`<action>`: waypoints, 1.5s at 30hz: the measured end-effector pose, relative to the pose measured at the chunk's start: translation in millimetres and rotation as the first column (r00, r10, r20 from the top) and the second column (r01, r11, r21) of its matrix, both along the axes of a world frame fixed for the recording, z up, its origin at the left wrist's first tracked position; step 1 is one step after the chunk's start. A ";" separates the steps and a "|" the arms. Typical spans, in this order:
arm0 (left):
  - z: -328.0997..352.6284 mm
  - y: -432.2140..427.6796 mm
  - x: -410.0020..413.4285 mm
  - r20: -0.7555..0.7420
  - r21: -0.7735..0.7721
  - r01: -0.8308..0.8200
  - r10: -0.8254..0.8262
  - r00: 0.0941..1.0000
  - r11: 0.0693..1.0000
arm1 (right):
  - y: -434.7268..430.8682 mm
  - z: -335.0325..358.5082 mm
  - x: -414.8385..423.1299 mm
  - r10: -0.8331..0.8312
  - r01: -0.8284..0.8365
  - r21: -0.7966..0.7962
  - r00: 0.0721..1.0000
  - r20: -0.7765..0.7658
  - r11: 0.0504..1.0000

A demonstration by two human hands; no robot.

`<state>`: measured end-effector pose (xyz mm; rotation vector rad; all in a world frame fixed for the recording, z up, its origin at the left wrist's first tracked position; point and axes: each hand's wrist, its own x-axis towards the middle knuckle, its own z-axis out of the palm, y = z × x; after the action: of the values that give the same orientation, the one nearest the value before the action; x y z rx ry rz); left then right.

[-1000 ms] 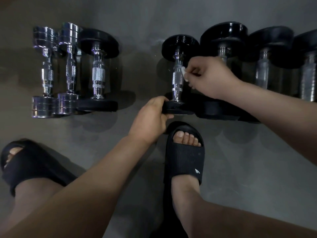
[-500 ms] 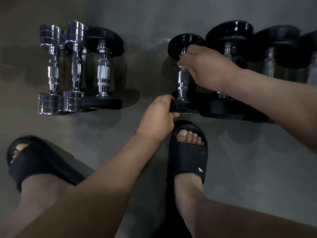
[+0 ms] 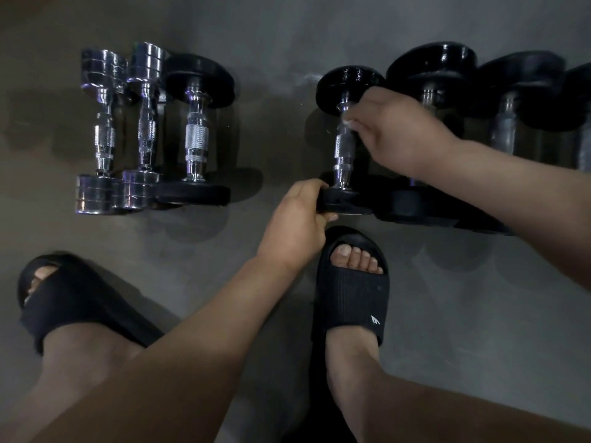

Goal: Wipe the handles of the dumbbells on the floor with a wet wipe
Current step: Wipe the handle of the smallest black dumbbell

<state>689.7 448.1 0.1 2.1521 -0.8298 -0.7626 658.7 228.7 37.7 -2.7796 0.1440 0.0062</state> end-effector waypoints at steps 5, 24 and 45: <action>-2.6 0.5 -6.0 0.028 -0.016 0.072 -0.072 0.997 0.997 | 2.7 5.6 -4.5 0.017 -0.015 0.116 1.000 -0.020 0.993; 18.5 -18.6 6.6 0.472 0.262 0.379 -0.461 0.752 0.887 | 1.6 -4.0 -3.7 -0.047 0.043 0.128 0.999 0.024 0.991; 1.4 0.2 6.6 0.096 0.014 0.154 -0.155 0.983 0.988 | 1.4 -6.2 3.1 0.142 -0.149 -0.166 0.988 -0.059 0.975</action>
<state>696.3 448.3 1.4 2.1630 -1.0563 -0.7440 661.8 230.1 31.5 -2.9555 -0.0506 0.1005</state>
